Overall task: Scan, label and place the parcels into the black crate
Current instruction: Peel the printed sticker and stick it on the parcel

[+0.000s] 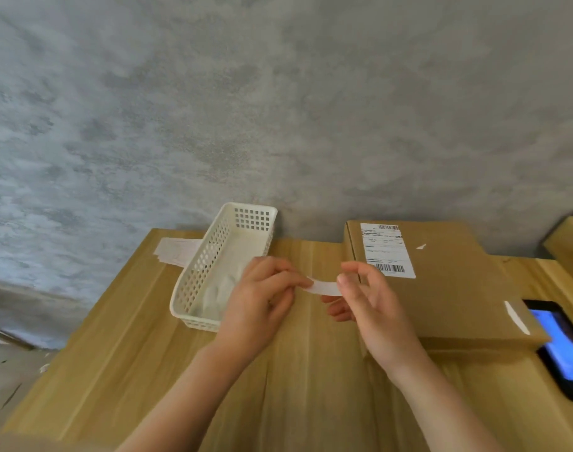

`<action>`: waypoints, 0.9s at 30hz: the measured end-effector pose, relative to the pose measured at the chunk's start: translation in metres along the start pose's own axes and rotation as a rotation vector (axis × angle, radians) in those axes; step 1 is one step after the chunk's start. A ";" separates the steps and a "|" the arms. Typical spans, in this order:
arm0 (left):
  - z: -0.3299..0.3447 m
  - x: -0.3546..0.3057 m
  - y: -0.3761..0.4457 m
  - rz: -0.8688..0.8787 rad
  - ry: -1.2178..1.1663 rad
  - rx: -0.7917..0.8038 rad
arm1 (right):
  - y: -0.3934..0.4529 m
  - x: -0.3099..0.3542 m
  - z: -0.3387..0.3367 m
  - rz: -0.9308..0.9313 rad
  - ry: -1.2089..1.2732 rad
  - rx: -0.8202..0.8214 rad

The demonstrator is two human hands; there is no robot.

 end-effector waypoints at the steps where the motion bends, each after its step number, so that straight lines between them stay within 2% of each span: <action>1: 0.008 -0.008 0.000 0.015 -0.013 0.006 | -0.002 0.000 -0.009 -0.008 0.010 -0.014; 5: 0.033 -0.030 0.000 -0.039 -0.121 -0.008 | -0.008 0.000 -0.046 -0.062 -0.091 -0.077; 8: 0.045 -0.035 -0.004 -0.272 -0.325 -0.114 | -0.014 0.001 -0.074 -0.125 -0.209 -0.128; 11: 0.063 -0.037 -0.009 -0.558 -0.512 -0.143 | -0.019 0.000 -0.096 -0.157 -0.243 -0.150; 14: 0.075 -0.046 -0.011 -0.683 -0.594 -0.143 | -0.023 0.000 -0.113 -0.180 -0.257 -0.154; 17: 0.085 -0.055 -0.012 -0.749 -0.654 -0.109 | -0.027 -0.001 -0.125 -0.186 -0.268 -0.165; 27: 0.104 -0.066 -0.010 -0.781 -0.747 -0.002 | -0.027 0.001 -0.147 -0.203 -0.189 -0.195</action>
Point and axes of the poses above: each hand's wrist, its own y-axis towards the middle knuckle, its own z-axis out of the palm, x = y × z, the point moved 7 cm from there along y, towards the middle knuckle, and after that the axes turned 9 degrees about z, right-handed, at the moved point
